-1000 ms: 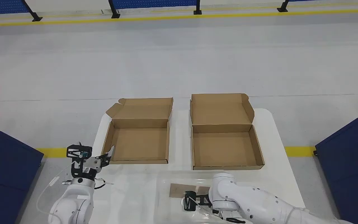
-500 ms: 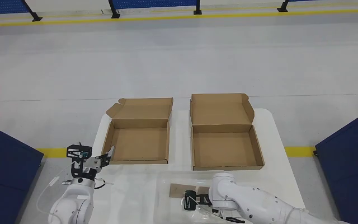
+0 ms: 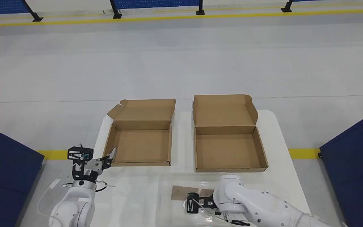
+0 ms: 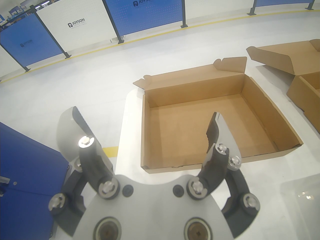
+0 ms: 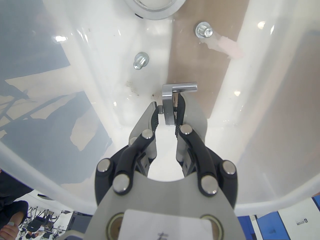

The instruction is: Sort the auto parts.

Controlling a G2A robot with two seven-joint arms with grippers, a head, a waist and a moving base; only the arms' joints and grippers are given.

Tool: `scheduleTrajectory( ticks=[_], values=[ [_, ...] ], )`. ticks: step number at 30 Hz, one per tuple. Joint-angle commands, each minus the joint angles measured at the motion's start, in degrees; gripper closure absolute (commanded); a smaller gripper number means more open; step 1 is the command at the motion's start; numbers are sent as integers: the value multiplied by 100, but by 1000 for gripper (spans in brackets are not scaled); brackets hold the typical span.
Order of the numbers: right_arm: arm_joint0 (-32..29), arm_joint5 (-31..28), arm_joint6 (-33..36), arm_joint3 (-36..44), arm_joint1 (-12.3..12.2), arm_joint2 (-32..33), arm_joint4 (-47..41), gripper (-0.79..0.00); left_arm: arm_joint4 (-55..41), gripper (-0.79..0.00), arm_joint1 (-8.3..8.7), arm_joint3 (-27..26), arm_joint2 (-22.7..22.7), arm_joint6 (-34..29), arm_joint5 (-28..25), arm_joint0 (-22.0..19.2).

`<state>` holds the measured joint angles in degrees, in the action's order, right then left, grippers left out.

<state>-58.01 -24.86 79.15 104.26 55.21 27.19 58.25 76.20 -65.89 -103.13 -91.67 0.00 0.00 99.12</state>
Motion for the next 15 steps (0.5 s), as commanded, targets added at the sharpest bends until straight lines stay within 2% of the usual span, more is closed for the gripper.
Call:
scheduleTrajectory(
  ticks=[1, 11, 13, 14, 15],
  values=[
    [-32, -48, -20, 17, -27, 56, -25, 0, 0, -785, 0, 0, 0, 0, 0, 0],
    [-52, -74, -47, -90, -66, 25, -50, 0, 0, -785, 0, 0, 0, 0, 0, 0],
    [-4, -59, -31, -127, -60, -29, -93, -274, 0, -785, 0, 0, 0, 0, 0, 0],
    [26, -32, -4, -138, -56, -63, -89, -329, 0, -785, 0, 0, 0, 0, 0, 0],
    [52, -9, 19, -135, -51, -96, -95, -332, 0, -785, 0, 0, 0, 0, 0, 0]
  ],
)
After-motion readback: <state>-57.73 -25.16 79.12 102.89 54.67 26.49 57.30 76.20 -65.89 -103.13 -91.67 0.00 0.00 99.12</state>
